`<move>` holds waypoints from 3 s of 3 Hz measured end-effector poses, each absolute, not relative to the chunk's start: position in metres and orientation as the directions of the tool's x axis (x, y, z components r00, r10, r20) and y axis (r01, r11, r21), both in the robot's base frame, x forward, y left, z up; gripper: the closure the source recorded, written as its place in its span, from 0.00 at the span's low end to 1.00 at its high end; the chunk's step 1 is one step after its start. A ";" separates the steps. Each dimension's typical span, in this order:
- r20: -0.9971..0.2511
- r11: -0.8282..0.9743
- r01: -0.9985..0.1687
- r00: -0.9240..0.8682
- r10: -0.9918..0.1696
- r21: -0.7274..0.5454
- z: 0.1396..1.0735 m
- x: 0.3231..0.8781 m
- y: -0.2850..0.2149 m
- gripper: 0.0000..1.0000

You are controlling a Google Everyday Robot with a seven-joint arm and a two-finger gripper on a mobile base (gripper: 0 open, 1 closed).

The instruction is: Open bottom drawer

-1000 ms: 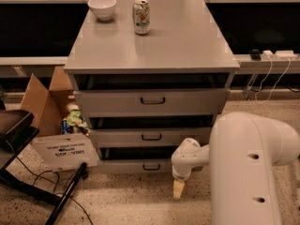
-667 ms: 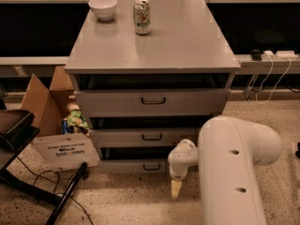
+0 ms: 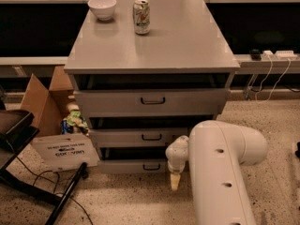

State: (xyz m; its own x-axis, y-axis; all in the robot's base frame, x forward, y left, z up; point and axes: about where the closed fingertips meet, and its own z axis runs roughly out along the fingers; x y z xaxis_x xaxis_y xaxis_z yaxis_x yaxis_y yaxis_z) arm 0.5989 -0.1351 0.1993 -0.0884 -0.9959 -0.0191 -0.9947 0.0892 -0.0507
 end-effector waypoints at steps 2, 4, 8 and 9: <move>-0.005 0.050 -0.997 -0.049 -0.999 -0.052 0.188 0.613 -0.132 0.18; 0.015 0.051 -0.999 -0.052 -0.999 -0.009 0.179 0.591 -0.142 0.72; 0.049 0.076 -0.997 -0.075 -0.996 0.022 0.187 0.559 -0.156 1.00; 0.058 0.087 -0.996 -0.085 -0.995 0.033 0.187 0.550 -0.159 1.00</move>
Offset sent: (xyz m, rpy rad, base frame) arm 0.0196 0.0057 -0.0168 -0.0146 0.0026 0.0552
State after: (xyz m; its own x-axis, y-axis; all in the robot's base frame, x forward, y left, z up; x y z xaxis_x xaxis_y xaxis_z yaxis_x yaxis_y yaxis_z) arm 0.5501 -0.1586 0.1875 -0.0850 -0.9947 0.0582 -0.9957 0.0870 0.0328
